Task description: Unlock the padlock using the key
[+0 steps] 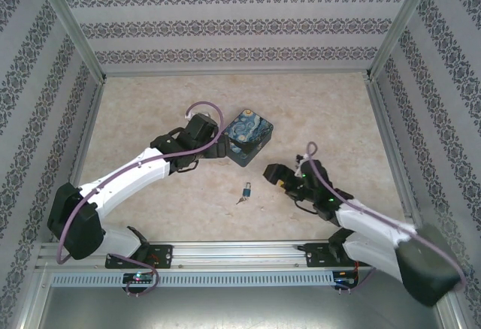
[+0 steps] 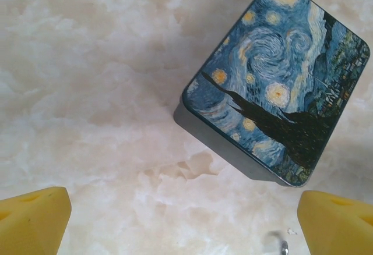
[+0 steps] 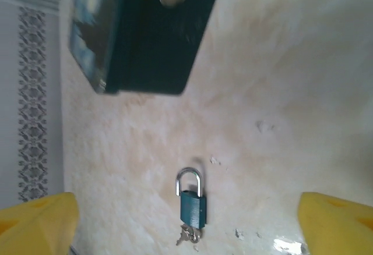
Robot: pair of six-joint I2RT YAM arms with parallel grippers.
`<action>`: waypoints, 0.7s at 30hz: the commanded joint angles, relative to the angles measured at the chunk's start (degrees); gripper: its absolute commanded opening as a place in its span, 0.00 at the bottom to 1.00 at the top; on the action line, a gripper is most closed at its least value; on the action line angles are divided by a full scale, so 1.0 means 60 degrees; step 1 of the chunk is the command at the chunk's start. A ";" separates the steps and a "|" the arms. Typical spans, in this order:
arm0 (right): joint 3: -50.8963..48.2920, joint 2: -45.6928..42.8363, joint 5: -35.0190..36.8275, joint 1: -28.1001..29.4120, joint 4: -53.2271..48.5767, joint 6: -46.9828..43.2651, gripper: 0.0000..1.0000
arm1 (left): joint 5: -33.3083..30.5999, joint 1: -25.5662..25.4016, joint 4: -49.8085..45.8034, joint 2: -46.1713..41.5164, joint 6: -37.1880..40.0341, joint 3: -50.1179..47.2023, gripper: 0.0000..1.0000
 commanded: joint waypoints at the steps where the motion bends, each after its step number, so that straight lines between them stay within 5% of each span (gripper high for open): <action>1: 0.0656 -0.1457 -0.0136 -0.0937 -0.2945 -0.1254 0.98 | -0.0707 0.0142 -0.0510 -0.0392 0.0212 -0.0192 1.00; 6: 0.2194 -0.1813 0.0428 -0.2208 -0.5091 -0.2694 0.98 | -0.1444 0.0552 -0.0062 -0.1159 0.0668 -0.0707 0.99; 12: 0.3803 -0.0872 0.2453 -0.2978 -0.6208 -0.4254 0.98 | -0.2512 0.1182 0.1468 -0.2589 0.1869 -0.1942 0.99; 21: 0.3531 0.0008 0.6316 -0.3211 -0.4164 -0.6432 0.98 | -0.3312 0.2328 0.4628 -0.4209 0.4374 -0.4209 0.99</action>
